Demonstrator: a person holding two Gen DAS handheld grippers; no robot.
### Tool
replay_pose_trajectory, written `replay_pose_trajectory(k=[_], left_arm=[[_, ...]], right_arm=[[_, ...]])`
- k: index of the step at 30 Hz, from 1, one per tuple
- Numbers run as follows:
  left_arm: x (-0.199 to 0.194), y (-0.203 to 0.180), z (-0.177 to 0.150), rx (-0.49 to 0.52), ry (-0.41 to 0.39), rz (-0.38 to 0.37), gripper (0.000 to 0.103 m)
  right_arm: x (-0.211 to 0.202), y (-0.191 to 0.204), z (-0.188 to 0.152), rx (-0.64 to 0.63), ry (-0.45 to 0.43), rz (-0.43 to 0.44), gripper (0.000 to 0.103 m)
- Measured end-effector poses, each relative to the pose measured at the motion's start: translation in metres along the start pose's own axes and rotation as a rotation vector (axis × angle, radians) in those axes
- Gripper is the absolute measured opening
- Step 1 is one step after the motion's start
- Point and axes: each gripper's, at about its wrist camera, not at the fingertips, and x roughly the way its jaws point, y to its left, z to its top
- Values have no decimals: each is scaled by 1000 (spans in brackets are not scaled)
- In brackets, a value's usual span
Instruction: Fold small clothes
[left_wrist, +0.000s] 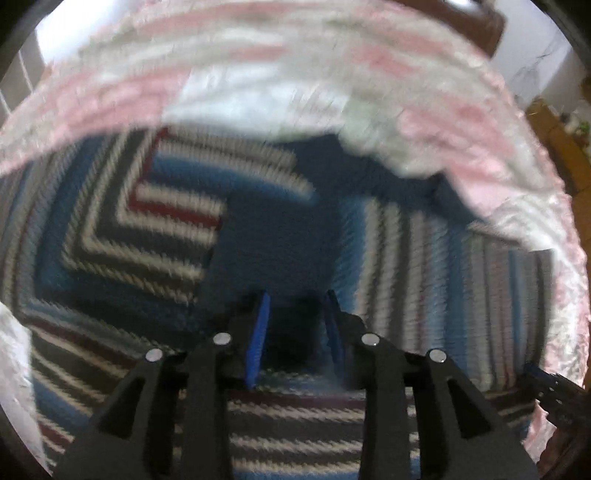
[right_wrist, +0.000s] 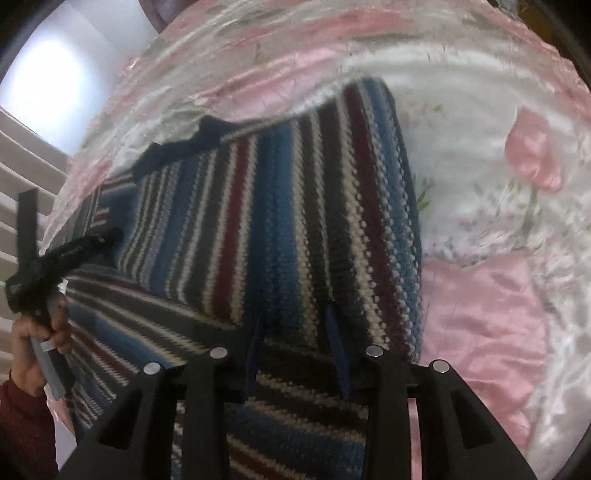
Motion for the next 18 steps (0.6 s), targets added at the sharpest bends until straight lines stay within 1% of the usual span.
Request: replay_pose_trajectory(k=[3, 5, 6, 7, 9, 10, 11, 12, 13, 16, 18], left_arm=[[5, 6, -1, -8, -14, -20, 28], [-2, 7, -1, -8, -13, -32, 29], [-5, 9, -1, -6, -12, -39, 35], [-13, 12, -2, -1, -14, -51, 52], [-33, 23, -4, 15, -44, -44, 69], [-45, 34, -5, 22, -65, -34, 70], [-51, 41, -4, 23, -73, -28, 72], [-61, 58, -5, 14, -79, -15, 76], [-68, 76, -5, -3, -79, -3, 77], [-84, 139, -4, -86, -65, 54, 77], [-96, 188, -2, -138, -59, 120, 77]], right_arm=[[3, 0, 0, -1, 4, -4, 36], [-1, 3, 4, 12, 14, 2, 44], [-5, 7, 4, 19, 8, 7, 47], [-12, 10, 5, 17, -2, 14, 58], [-25, 24, 4, -21, -28, 1, 69], [-30, 33, 3, -47, -38, -15, 69], [-32, 41, 3, -68, -37, -20, 72], [-32, 44, 3, -77, -28, -19, 73], [-31, 51, 3, -90, -14, -21, 74], [-25, 69, 2, -128, 4, -19, 75], [-19, 75, 3, -138, 17, -22, 76]])
